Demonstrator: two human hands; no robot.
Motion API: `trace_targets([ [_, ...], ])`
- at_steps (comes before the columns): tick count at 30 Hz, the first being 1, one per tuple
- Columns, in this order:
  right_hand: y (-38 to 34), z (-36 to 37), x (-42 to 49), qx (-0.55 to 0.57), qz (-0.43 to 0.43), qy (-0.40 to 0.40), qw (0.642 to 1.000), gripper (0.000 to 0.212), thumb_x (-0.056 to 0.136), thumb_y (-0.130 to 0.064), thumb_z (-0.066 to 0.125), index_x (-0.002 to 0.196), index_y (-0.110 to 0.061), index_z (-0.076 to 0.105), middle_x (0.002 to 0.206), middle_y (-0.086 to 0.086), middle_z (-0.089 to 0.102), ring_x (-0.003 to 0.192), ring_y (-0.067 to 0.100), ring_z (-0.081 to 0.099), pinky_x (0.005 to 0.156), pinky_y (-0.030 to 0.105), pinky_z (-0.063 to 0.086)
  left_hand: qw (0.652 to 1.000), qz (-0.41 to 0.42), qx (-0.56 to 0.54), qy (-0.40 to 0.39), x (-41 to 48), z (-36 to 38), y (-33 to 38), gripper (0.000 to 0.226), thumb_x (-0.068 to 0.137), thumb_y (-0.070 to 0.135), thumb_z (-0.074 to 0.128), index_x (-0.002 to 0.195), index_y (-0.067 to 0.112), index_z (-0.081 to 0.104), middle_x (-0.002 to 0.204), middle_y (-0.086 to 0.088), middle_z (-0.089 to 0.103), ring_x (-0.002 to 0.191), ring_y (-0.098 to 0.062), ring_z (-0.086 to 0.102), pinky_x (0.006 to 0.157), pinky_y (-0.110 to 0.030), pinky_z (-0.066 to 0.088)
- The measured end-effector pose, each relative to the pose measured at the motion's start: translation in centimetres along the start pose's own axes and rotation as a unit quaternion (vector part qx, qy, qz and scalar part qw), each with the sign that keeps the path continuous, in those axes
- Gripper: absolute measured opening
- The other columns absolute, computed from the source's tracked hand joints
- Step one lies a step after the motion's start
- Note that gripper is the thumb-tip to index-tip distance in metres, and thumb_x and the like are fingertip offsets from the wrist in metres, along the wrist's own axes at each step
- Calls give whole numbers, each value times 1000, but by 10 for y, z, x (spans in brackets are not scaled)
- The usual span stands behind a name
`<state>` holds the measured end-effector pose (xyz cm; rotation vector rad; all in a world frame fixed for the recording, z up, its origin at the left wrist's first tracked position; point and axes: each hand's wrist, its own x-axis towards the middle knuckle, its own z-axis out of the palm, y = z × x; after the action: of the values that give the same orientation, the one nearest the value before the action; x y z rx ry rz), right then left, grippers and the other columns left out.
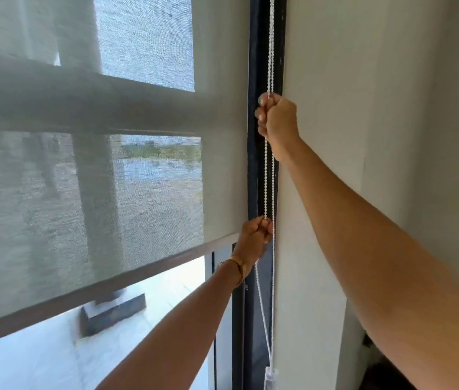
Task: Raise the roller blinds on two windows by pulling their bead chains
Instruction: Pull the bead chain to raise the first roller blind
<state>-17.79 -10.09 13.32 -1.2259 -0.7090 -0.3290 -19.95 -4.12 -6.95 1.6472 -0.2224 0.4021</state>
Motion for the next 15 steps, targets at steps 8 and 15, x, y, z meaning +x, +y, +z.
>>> trace_targets([
  [8, 55, -6, -56, 3, 19, -12, 1000, 39, 67, 15, 18, 64, -17, 40, 56, 0, 32, 46, 8, 23, 44, 24, 16, 1000, -12, 5, 12, 14, -45, 16, 31, 98, 26, 32, 111, 16, 58, 112, -8, 65, 110, -27, 61, 94, -37, 49],
  [15, 101, -12, -88, 7, 32, -27, 999, 34, 70, 12, 26, 62, -18, 40, 57, -4, 34, 46, 5, 26, 42, 17, 21, 996, 60, -28, 55, 56, -60, 119, 52, 101, 36, 21, 129, 1, 48, 126, -18, 59, 106, -28, 59, 100, -43, 45],
])
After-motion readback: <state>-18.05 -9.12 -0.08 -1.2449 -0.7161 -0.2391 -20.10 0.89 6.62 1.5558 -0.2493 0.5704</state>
